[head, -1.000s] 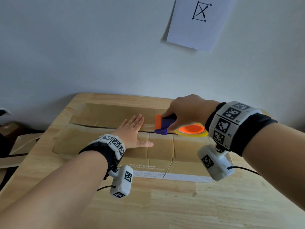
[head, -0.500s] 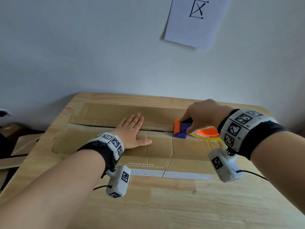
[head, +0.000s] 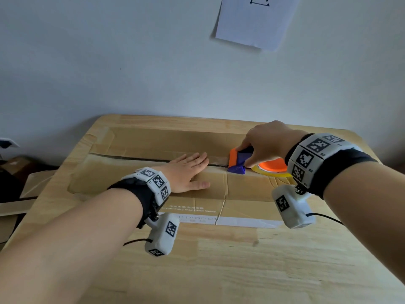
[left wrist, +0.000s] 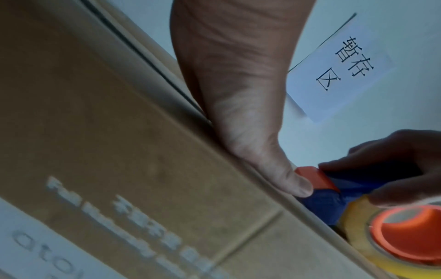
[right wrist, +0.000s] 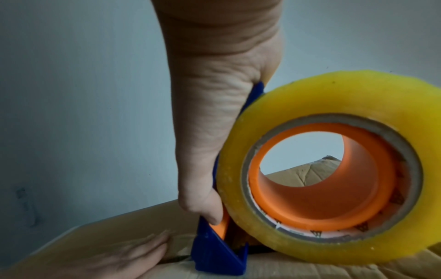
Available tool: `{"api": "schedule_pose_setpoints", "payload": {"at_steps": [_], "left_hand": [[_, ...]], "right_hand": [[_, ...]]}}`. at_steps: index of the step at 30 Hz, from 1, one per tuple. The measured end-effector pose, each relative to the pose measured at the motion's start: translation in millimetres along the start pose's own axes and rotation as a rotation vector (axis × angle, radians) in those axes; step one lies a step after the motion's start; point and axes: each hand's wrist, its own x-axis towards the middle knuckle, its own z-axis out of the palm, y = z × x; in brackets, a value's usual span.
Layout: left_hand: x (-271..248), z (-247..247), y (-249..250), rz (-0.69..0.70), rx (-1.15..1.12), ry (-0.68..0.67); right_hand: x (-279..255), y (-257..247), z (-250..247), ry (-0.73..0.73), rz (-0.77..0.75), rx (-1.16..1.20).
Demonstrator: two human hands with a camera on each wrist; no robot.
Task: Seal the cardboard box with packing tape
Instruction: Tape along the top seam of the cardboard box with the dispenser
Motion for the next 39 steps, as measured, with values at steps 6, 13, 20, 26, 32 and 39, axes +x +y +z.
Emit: {"api": "schedule_pose_setpoints", "payload": {"at_steps": [6,13,20,26,32,39], "left_hand": [[-28,5,-32,-0.083,-0.051,-0.039],[-25,9,-27,-0.344,-0.114,0.003],[36,-6,45,-0.230,-0.126,0.135],[55,-7,40,-0.131,-0.107,0.220],[35,5,7,-0.133,-0.094,0.220],[13,14,-28,-0.147,-0.104,0.213]], "right_hand": [[-4,-1,0,0.011,0.025,0.000],[-6,-4,0,0.020,0.057,0.031],[-6,-2,3,0.045,0.021,0.003],[-1,-3,2,0.029,-0.025,-0.031],[15,-21,-8,0.078,-0.036,0.023],[26,-43,-32,0.127,-0.084,0.075]]}}
